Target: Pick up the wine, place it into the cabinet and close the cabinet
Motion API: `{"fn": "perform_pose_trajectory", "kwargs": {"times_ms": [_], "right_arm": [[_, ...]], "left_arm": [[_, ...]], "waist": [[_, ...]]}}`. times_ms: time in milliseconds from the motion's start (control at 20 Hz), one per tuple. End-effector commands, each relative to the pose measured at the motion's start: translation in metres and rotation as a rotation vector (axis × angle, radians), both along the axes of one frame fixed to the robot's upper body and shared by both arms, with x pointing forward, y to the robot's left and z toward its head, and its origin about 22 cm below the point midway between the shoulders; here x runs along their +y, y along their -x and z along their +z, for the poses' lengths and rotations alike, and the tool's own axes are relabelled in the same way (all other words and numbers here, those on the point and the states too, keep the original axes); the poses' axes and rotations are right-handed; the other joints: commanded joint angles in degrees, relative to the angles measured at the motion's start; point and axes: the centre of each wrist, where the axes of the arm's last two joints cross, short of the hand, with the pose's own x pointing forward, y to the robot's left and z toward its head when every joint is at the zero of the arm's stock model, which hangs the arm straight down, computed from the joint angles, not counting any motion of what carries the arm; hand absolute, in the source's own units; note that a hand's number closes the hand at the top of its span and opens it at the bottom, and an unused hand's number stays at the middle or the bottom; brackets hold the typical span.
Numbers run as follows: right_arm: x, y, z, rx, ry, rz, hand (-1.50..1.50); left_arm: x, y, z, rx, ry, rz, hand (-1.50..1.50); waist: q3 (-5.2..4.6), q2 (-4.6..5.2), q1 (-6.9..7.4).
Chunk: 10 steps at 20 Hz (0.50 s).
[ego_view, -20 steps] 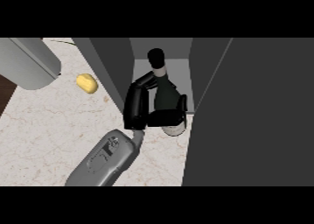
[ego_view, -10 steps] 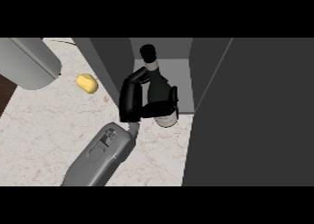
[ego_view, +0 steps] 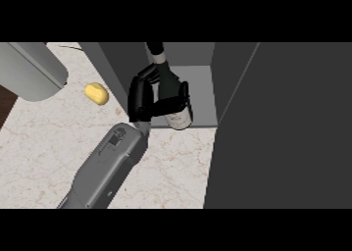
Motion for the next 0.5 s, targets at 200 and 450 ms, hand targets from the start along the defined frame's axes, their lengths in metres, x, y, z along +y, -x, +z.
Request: {"fn": "perform_pose_trajectory", "kwargs": {"times_ms": [200,450], "right_arm": [[-0.008,0.024,0.003,-0.034,-0.039,0.067,-1.5],[-0.001,0.017,0.003,-0.019,-0.058,0.054,-1.5]], "left_arm": [[-0.003,-0.015,0.002,0.066,0.017,-0.005,1.5],[0.009,-0.042,0.002,0.093,-0.048,0.027,1.5]], "waist": [[0.02,-0.02,-0.23],[0.0,0.16,-0.41]]}}
